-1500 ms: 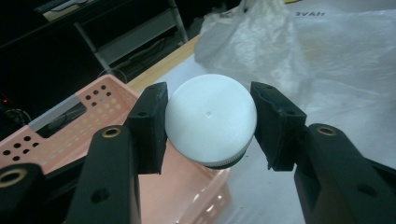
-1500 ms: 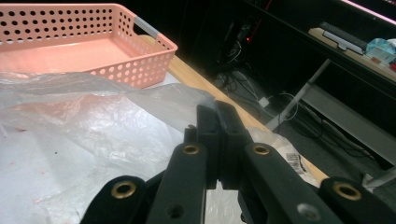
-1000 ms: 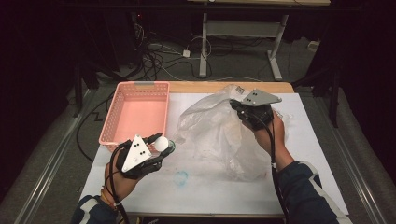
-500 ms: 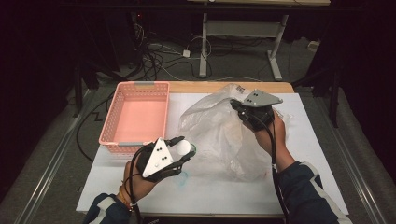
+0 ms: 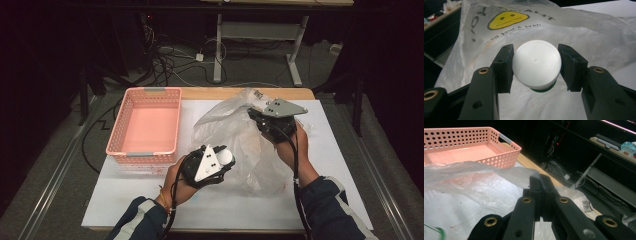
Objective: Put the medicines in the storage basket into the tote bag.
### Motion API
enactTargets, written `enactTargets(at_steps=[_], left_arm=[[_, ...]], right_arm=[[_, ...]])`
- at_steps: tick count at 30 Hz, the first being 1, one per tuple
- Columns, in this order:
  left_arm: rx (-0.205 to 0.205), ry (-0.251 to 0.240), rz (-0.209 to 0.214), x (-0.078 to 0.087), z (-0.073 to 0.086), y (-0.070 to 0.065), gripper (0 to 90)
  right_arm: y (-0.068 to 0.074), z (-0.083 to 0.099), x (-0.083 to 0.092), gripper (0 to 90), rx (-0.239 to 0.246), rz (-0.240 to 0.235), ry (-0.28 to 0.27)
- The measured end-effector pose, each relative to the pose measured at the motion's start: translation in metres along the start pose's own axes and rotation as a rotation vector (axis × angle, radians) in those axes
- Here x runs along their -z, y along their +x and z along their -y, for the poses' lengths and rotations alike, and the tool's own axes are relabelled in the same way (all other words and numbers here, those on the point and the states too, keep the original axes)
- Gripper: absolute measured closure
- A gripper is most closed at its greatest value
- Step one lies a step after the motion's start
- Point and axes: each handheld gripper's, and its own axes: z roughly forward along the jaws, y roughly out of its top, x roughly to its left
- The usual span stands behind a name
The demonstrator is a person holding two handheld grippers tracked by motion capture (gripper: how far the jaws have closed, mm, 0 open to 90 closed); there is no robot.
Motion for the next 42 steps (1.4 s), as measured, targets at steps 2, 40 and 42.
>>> enactTargets(at_steps=[2,40,42], left_arm=[[0.006,0.002,0.009,-0.01,-0.001,-0.001,47.8],[0.107,0.109,-0.059,-0.121,0.005,0.015,34.3],[0.085,0.099,-0.059,-0.112,0.001,0.012,32.9]], right_arm=[[0.0,0.0,0.002,90.0,-0.001,-0.004,-0.003],[0.002,0.003,0.006,90.0,-0.01,-0.039,0.004],[0.001,0.004,0.006,90.0,-0.007,-0.036,0.004]])
